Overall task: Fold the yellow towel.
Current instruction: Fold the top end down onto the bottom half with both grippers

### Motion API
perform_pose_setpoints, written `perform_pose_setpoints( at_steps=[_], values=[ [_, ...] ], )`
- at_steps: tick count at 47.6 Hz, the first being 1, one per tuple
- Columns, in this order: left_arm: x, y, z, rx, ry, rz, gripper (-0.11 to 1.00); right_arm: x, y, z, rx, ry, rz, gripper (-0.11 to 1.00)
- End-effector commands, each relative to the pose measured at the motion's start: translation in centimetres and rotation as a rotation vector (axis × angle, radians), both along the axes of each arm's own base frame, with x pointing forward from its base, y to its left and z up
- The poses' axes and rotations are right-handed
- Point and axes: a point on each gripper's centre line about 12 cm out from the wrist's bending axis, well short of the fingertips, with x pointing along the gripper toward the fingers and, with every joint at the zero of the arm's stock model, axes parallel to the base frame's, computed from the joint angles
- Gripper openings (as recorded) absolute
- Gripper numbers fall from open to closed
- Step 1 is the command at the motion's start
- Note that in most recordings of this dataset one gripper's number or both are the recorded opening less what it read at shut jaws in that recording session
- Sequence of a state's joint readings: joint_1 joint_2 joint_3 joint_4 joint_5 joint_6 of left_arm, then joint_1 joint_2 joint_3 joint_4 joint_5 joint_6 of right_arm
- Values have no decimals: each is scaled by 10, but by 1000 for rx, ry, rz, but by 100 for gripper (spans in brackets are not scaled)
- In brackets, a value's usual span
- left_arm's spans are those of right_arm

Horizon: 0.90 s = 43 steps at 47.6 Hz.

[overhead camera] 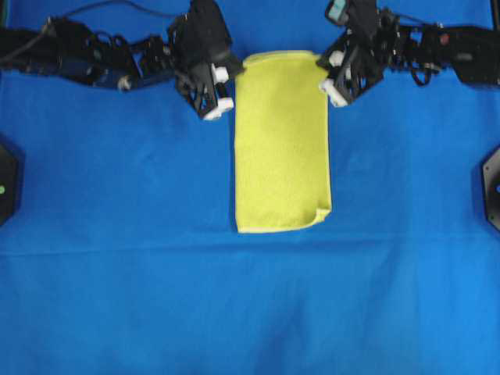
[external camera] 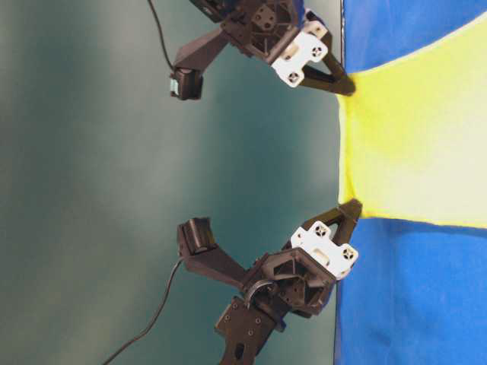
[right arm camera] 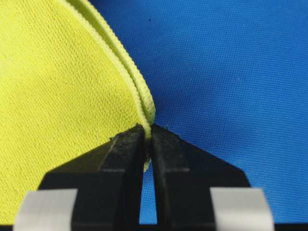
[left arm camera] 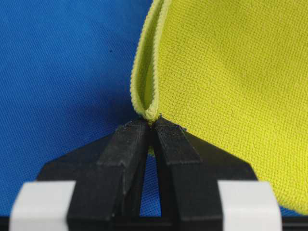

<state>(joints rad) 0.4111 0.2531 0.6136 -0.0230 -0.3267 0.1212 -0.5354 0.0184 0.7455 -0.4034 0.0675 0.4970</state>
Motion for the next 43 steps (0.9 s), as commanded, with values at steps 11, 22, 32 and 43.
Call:
perform_pose_setpoints(
  at_steps=[11, 22, 32, 43],
  values=[
    [0, -3, 24, 24, -16, -16, 5, -3, 2, 16, -10, -27, -15, 5],
    [-6, -38, 46, 22, -13, -92, 5, -13, 34, 39, -5, -62, 17, 5],
    [-12, -85, 58, 26, -33, -198, 5, -19, 76, 43, 48, -83, 67, 5],
    [-14, -132, 46, 13, 2, -317, 5, -16, 122, 33, 116, -31, 138, 5]
  ],
)
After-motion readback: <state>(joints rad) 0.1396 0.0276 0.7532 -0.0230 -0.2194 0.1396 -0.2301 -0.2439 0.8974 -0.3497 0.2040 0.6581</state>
